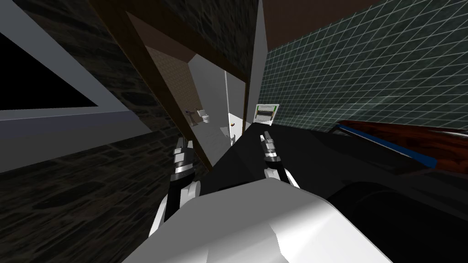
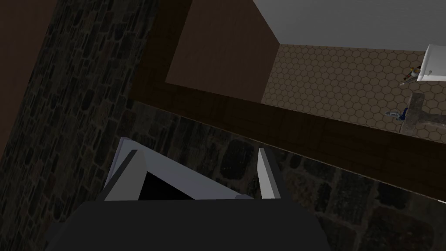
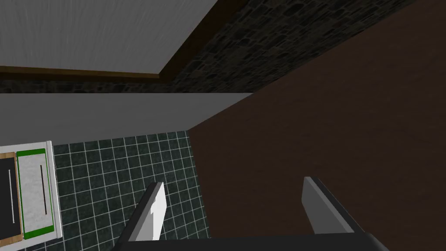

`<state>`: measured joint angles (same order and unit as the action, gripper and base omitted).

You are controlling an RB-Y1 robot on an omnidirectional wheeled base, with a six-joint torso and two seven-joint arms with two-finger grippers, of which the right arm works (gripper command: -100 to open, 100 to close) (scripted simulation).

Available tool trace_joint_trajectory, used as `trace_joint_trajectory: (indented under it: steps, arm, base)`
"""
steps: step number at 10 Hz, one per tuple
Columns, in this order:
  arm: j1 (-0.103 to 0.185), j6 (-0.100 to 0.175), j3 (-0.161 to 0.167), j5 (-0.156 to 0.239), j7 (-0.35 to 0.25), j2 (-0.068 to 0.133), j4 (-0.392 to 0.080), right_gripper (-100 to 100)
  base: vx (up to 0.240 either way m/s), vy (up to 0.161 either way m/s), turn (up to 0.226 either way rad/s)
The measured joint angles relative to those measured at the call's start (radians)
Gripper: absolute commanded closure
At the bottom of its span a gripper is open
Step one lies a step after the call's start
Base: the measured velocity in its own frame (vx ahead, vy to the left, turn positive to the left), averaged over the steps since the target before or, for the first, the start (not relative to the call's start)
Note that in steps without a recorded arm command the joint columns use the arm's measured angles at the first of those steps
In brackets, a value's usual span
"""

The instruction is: Push the door open

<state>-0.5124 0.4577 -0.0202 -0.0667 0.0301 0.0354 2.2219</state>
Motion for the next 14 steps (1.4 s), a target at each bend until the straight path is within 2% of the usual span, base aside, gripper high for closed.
trace_joint_trajectory:
  steps: [4, 7, 9, 13, 14]
  arm:
    - [0.021, 0.017, 0.017, 0.013, -0.009, 0.022, -0.066, -100]
    - [0.048, 0.025, 0.033, 0.019, -0.011, 0.029, -0.122, -100]
    - [0.061, 0.047, 0.041, 0.031, -0.019, 0.044, -0.175, -100]
    - [0.107, 0.061, 0.067, 0.046, -0.027, 0.060, -0.273, -100]
    - [0.109, 0.072, 0.077, 0.050, -0.030, 0.064, -0.299, -100]
  base:
    - [0.132, -0.072, 0.079]
    - [0.147, -0.050, 0.087]
    - [0.173, -0.080, 0.114]
    - [0.154, -0.087, 0.107]
    - [0.153, -0.104, 0.088]
